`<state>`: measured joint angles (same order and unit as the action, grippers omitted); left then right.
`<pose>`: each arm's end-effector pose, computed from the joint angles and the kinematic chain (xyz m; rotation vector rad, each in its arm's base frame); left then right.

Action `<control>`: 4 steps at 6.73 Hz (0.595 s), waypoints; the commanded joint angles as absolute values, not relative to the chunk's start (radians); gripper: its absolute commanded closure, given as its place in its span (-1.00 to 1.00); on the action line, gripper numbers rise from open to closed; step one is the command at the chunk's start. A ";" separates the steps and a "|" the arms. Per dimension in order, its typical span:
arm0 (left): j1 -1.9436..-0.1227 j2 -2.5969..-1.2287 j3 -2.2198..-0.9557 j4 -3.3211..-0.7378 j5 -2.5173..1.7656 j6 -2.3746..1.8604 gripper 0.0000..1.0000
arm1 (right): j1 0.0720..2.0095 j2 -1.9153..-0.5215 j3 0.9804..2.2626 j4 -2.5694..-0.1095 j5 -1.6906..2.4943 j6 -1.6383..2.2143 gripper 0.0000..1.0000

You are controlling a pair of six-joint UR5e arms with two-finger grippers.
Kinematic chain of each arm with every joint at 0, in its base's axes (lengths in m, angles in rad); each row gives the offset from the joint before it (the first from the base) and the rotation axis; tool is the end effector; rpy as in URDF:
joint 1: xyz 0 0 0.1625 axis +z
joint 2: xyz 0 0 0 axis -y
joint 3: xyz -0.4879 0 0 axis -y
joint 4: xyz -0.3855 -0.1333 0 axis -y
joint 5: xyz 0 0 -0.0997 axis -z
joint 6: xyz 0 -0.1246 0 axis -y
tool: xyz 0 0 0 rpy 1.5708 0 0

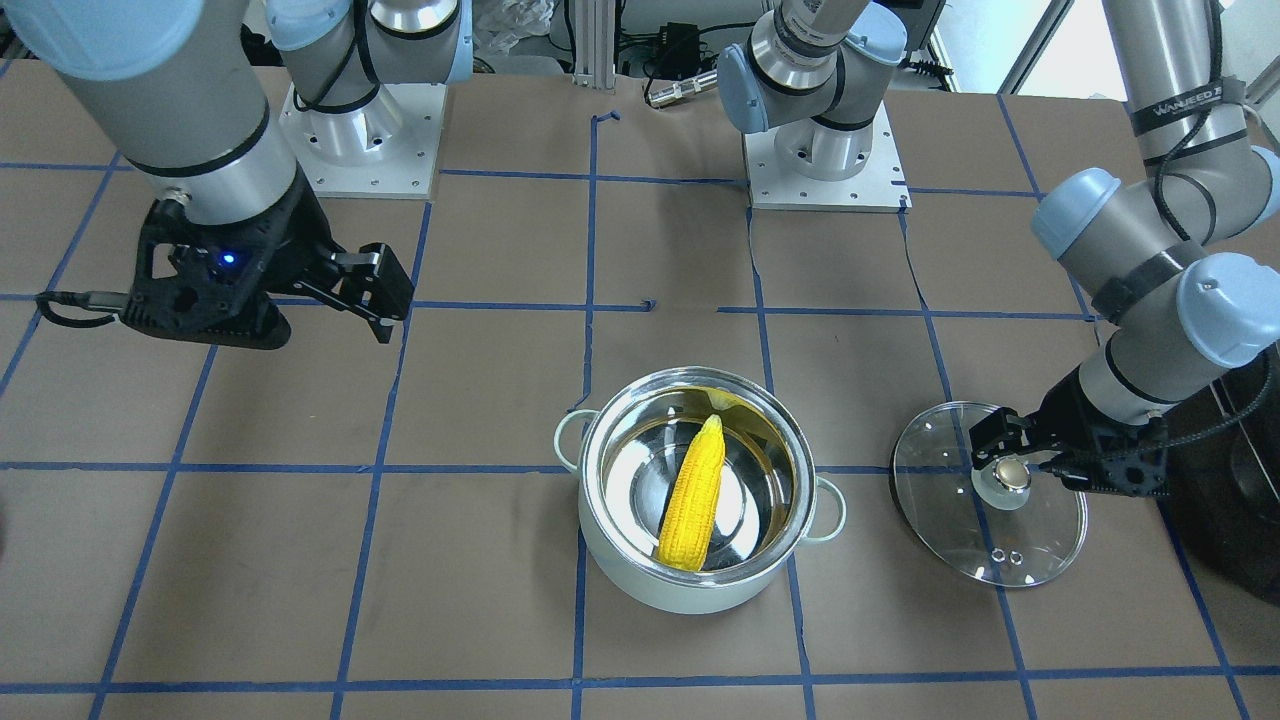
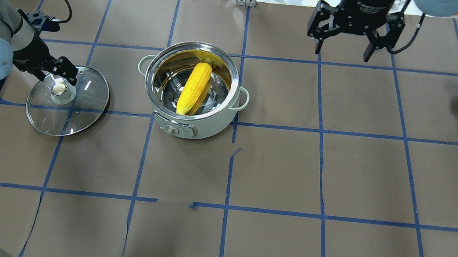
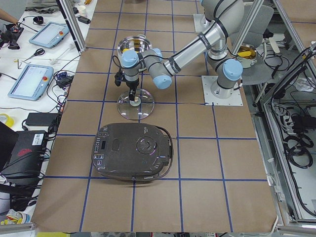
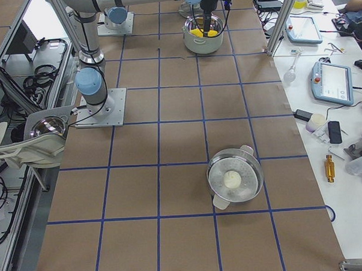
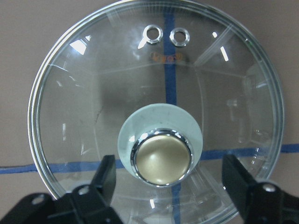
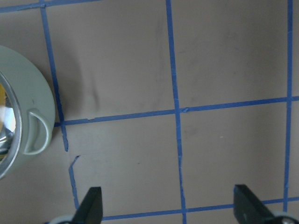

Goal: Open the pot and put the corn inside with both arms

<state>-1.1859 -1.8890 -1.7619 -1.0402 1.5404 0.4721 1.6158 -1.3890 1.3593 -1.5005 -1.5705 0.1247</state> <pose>0.0950 -0.5997 0.3156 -0.1366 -3.1194 0.0500 0.1588 -0.5615 0.5253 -0.1250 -3.1353 -0.0635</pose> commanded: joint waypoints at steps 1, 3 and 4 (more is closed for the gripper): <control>-1.337 -1.810 -1.581 -1.328 1.549 0.291 -1.00 | 1.556 -1.480 1.466 -1.503 -1.572 0.009 -1.00; -1.477 -1.751 -1.461 -1.489 1.551 0.155 -1.00 | 1.557 -1.519 1.514 -1.490 -1.571 0.020 -1.00; -1.517 -1.703 -1.456 -1.530 1.549 0.111 -1.00 | 1.555 -1.528 1.519 -1.488 -1.574 0.021 -1.00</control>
